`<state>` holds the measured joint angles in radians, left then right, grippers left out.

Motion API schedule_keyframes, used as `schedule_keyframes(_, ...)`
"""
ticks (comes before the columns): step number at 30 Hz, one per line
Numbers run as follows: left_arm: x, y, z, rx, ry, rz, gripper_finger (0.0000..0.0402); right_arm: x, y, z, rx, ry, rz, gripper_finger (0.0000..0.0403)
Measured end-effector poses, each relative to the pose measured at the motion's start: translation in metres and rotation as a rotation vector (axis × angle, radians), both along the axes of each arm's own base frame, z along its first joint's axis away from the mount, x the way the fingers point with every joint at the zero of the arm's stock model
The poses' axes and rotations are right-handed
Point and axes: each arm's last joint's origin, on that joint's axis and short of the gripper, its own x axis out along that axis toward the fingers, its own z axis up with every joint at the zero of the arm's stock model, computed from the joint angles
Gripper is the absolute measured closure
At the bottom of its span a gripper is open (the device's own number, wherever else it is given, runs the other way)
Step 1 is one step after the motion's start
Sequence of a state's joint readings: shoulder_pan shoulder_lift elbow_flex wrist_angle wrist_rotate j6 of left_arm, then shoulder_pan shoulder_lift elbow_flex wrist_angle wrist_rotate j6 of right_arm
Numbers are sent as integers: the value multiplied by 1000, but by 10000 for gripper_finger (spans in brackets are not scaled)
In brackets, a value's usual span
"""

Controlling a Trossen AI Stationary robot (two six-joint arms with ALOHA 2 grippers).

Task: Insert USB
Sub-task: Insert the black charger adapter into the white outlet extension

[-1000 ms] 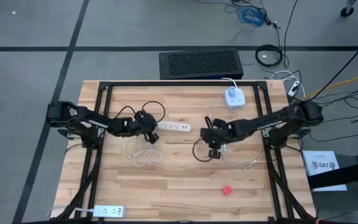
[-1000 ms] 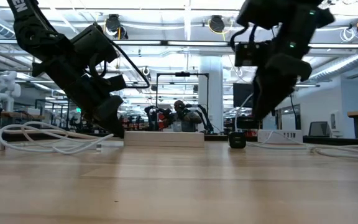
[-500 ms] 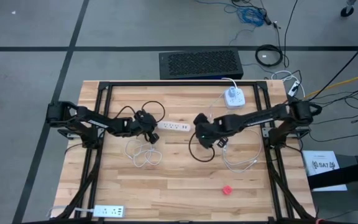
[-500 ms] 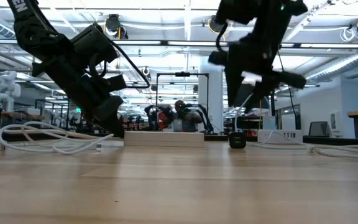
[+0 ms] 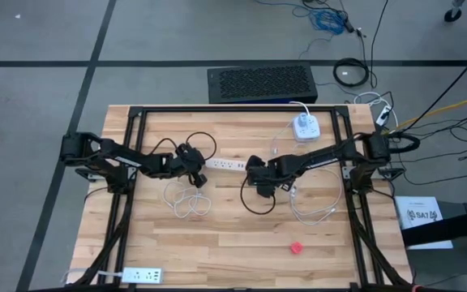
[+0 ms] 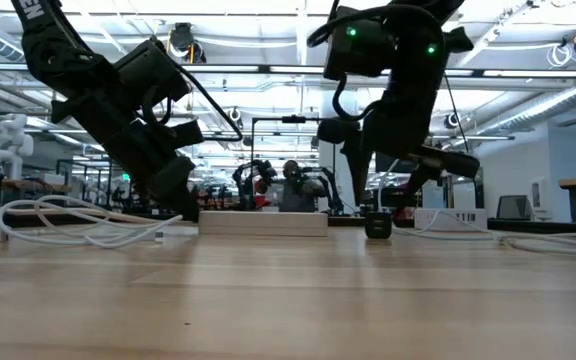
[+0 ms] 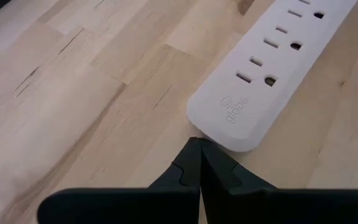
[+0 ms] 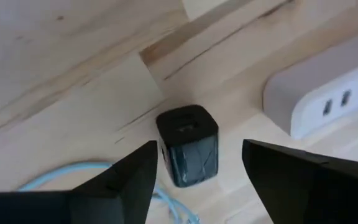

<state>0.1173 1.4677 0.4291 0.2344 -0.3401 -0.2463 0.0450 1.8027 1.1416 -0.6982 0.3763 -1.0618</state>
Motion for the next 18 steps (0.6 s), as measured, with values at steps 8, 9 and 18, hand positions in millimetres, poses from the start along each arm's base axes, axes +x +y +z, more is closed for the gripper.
schedule_keyframes(8, 0, 0, 0, 0, 2, -1, 400, 4, 1, -16, 29, 52, 53, 176)
schedule_keyframes(9, 0, 0, 0, 0, 3, -1, 400, 5, 0, -18, 30, 54, 45, 176)
schedule_keyframes(18, 0, 0, 0, -1, 4, -2, 400, 6, -10, -22, 45, 37, -55, 177)
